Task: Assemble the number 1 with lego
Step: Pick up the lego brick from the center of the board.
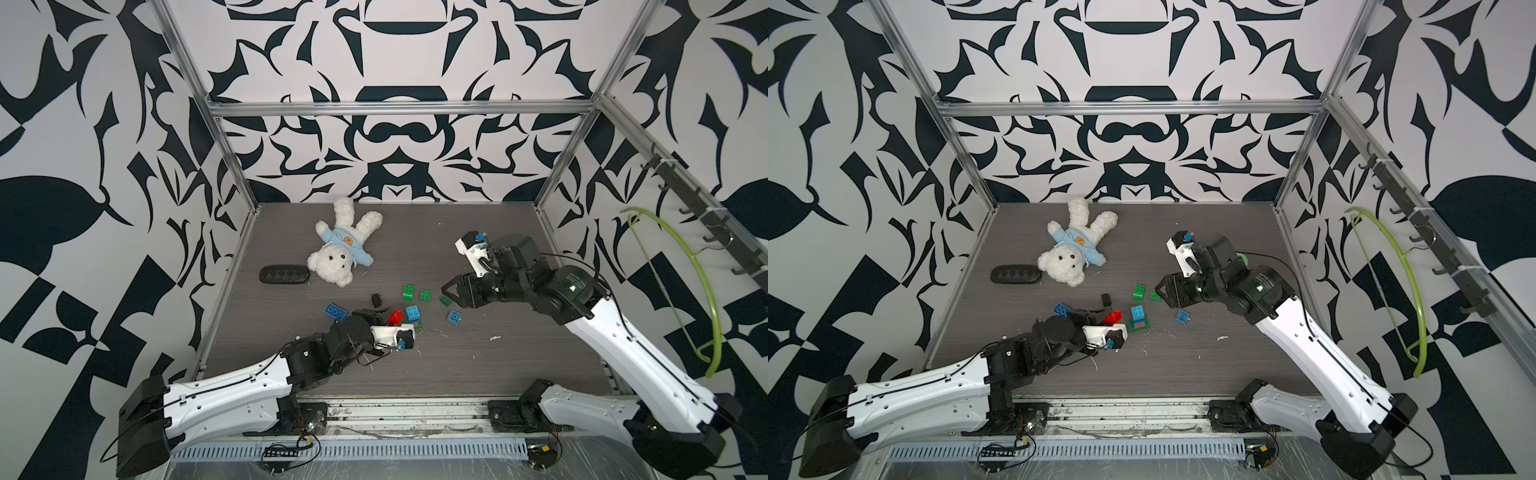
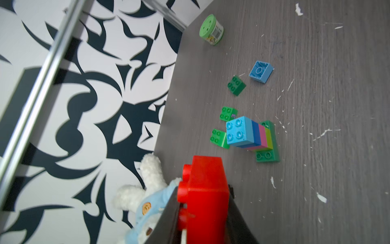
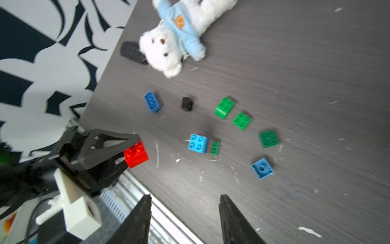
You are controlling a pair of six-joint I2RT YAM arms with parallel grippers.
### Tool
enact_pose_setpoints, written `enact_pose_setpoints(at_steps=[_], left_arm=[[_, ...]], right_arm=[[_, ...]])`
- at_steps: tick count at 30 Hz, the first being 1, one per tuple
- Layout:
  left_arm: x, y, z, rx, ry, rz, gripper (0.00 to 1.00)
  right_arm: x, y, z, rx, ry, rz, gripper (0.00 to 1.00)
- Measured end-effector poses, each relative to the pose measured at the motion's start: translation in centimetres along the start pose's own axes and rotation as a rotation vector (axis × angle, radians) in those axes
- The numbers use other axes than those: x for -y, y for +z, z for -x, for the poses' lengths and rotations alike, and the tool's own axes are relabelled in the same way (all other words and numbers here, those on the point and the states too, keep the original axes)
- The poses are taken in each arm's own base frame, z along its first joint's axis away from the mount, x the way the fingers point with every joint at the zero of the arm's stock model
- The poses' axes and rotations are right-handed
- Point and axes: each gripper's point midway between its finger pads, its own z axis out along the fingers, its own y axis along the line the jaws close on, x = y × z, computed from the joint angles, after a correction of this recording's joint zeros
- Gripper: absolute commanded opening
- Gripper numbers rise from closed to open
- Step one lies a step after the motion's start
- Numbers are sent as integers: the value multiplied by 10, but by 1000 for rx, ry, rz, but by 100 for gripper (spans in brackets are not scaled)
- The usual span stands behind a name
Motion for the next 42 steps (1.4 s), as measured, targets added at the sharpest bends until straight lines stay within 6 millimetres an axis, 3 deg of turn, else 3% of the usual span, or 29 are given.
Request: enact_pose_setpoints(at_steps=[7, 13, 16, 22, 32, 42], left_arm=[[-3, -6, 17, 87, 161, -12, 0], [-15, -11, 36, 148, 192, -9, 0], [-15, -13, 41, 171, 189, -20, 0], [-6, -13, 41, 179, 184, -64, 0], [1, -15, 41, 182, 175, -107, 0], [7, -16, 40, 182, 173, -143, 0]], right_arm=[[-25, 28, -14, -164, -4, 155, 73], [-62, 41, -24, -259, -117, 247, 73], [-72, 46, -30, -299, -145, 279, 69], [-72, 59, -39, -366, -142, 291, 55], [-71, 70, -52, -457, -148, 276, 54], [-69, 76, -58, -500, -164, 261, 46]])
